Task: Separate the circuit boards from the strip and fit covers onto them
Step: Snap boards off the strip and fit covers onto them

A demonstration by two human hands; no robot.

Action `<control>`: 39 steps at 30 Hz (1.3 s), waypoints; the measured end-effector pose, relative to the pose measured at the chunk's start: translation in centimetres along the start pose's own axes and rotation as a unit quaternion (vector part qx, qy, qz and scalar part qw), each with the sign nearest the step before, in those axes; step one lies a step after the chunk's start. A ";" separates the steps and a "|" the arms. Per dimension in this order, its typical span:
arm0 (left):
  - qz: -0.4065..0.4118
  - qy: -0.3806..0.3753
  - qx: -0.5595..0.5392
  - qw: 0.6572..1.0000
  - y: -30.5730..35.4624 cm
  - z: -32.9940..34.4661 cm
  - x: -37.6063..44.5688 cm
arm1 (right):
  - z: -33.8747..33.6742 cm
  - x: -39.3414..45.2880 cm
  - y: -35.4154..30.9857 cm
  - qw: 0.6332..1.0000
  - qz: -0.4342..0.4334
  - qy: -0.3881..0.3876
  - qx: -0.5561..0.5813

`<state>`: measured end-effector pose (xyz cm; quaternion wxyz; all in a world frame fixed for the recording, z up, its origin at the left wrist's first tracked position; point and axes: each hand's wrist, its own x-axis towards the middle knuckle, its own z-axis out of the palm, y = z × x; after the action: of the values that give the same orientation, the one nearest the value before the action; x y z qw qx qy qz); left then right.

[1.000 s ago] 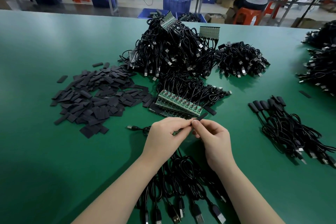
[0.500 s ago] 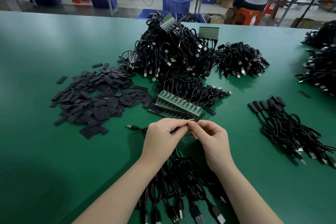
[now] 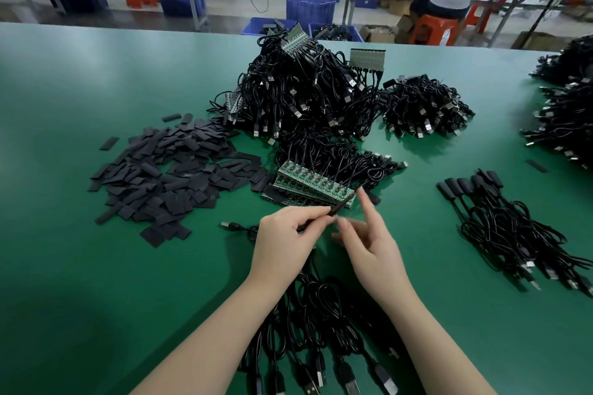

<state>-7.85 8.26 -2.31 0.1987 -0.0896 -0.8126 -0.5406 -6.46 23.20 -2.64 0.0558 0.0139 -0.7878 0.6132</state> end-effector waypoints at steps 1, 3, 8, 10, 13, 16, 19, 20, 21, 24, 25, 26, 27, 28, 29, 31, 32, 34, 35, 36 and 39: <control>-0.008 0.005 -0.003 1.000 -0.1 0.0 0.0 | 0.1 -0.1 0.1 1.000 0.012 0.000 -0.013; -0.015 0.002 -0.005 1.000 -0.2 0.0 -0.1 | 0.1 -0.1 0.4 0.998 0.007 0.050 -0.040; -0.017 -0.002 -0.008 1.000 -0.2 -0.1 -0.2 | -0.8 -0.1 0.7 0.992 -0.029 0.110 -0.050; -0.010 -0.007 -0.004 1.000 -0.2 -0.1 -0.2 | -0.6 -0.1 0.4 0.995 -0.022 0.095 -0.007; 0.009 -0.016 0.008 1.000 -0.2 -0.2 -0.2 | 0.0 -0.2 0.1 0.995 -0.029 0.083 0.037; 0.016 -0.018 0.011 1.000 -0.2 -0.2 -0.2 | 0.0 -0.2 -0.1 0.993 -0.062 0.091 0.045; 0.023 -0.026 0.016 0.999 -0.2 -0.2 -0.2 | -0.4 -0.1 0.1 0.990 -0.079 0.103 0.054; 0.028 -0.031 0.019 0.999 -0.2 -0.1 -0.2 | -0.4 -0.1 0.2 0.990 -0.079 0.105 0.054; 0.032 -0.034 0.021 0.999 -0.2 -0.1 -0.2 | -0.4 -0.1 0.2 0.990 -0.077 0.108 0.054; 0.034 -0.028 0.019 0.999 -0.4 -0.1 -0.3 | -0.2 -0.1 0.3 0.991 -0.064 0.105 0.051; 0.031 -0.026 0.019 0.999 -0.4 -0.1 -0.3 | -0.2 -0.2 0.3 0.992 -0.057 0.100 0.048; 0.028 -0.024 0.020 0.999 -0.4 -0.2 -0.3 | -0.2 -0.2 0.2 0.993 -0.054 0.095 0.042; 0.027 -0.023 0.022 0.999 -0.4 -0.2 -0.3 | -0.2 -0.3 -0.1 0.994 -0.052 0.091 0.041; 0.023 -0.023 0.018 0.999 -0.4 -0.2 -0.3 | -0.2 -0.3 -0.3 0.994 -0.050 0.086 0.050; 0.016 -0.025 0.010 0.999 -0.3 -0.2 -0.3 | -0.1 -0.4 -0.4 0.994 -0.042 0.080 0.065; 0.004 -0.039 0.005 0.999 0.0 -0.1 -0.3 | 0.4 -0.5 -0.6 0.994 -0.016 0.057 0.088; 0.003 -0.047 0.013 0.999 0.1 -0.1 -0.3 | 0.6 -0.5 -0.7 0.996 -0.010 0.044 0.078; 0.005 -0.061 0.030 0.998 0.3 -0.2 -0.4 | 0.9 -0.4 -0.7 0.998 -0.010 0.042 0.044; 0.008 -0.065 0.042 0.997 0.3 -0.2 -0.4 | 0.9 -0.4 -0.6 0.998 -0.010 0.054 0.036; 0.015 -0.067 0.064 0.996 0.3 -0.2 -0.4 | 0.8 -0.3 -0.5 0.996 -0.010 0.073 0.047; 0.031 -0.062 0.142 0.987 0.4 -0.1 -0.2 | -0.1 0.0 -0.5 0.982 0.004 0.147 0.119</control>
<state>-7.48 8.37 -2.01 0.1755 -0.1194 -0.8886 -0.4066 -6.45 23.16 -2.10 0.1669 -0.0729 -0.6927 0.6979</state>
